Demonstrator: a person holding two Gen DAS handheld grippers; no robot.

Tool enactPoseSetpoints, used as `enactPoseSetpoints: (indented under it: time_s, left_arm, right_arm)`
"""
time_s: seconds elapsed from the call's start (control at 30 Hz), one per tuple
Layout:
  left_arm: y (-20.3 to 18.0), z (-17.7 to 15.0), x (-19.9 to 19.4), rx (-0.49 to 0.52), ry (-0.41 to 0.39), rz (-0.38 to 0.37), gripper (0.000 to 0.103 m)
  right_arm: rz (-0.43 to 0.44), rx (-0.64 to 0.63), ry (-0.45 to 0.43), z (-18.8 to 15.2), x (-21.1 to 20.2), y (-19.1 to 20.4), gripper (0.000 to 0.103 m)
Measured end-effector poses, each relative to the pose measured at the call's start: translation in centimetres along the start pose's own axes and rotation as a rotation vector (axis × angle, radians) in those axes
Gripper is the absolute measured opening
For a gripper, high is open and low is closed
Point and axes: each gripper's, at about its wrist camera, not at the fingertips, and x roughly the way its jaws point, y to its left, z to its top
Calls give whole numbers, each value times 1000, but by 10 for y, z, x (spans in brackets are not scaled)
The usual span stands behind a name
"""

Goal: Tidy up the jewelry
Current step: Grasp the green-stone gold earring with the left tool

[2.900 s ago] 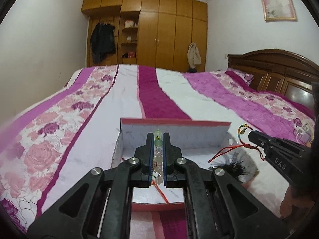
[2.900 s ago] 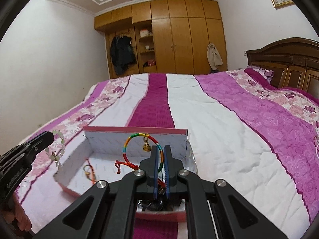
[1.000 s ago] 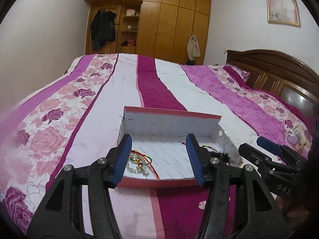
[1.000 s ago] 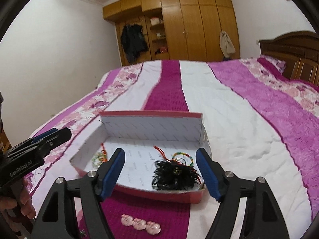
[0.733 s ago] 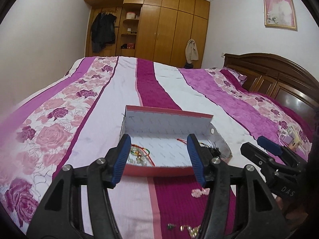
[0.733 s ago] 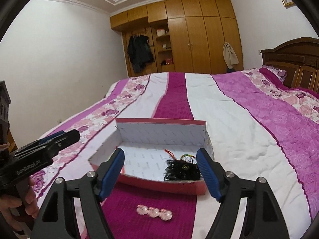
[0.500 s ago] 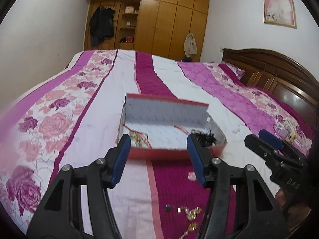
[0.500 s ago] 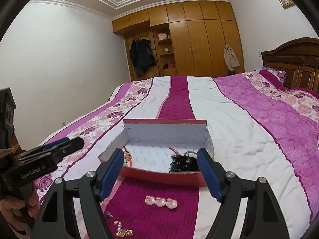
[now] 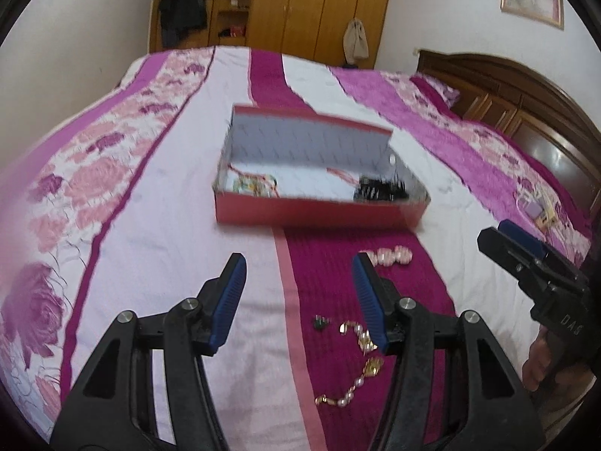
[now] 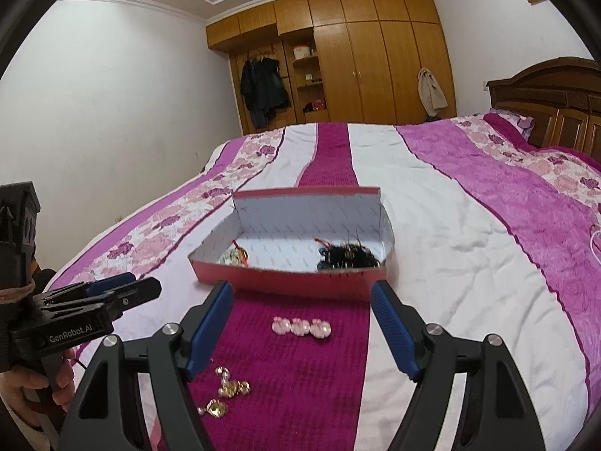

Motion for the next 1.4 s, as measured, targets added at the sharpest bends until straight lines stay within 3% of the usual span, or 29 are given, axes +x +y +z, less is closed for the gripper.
enactPoseSetpoints:
  time_s: [0.33,0.77,1.1,1.4]
  left_arm:
    - [-4,-17,27,4,103,-7,48]
    - [-20,-35,53,98,189,-5,14]
    - [-19,-32,49,82,172,-28,9]
    - [6,-15,34,0,112,16,9]
  right_arm:
    - [-23,14,77,-23,11,-7,78]
    - [-30,30,117,-31,19,-11,78]
    - [-31,41,140,-34,26,-13,78]
    - [-23,57,190,-30,52,-6,78]
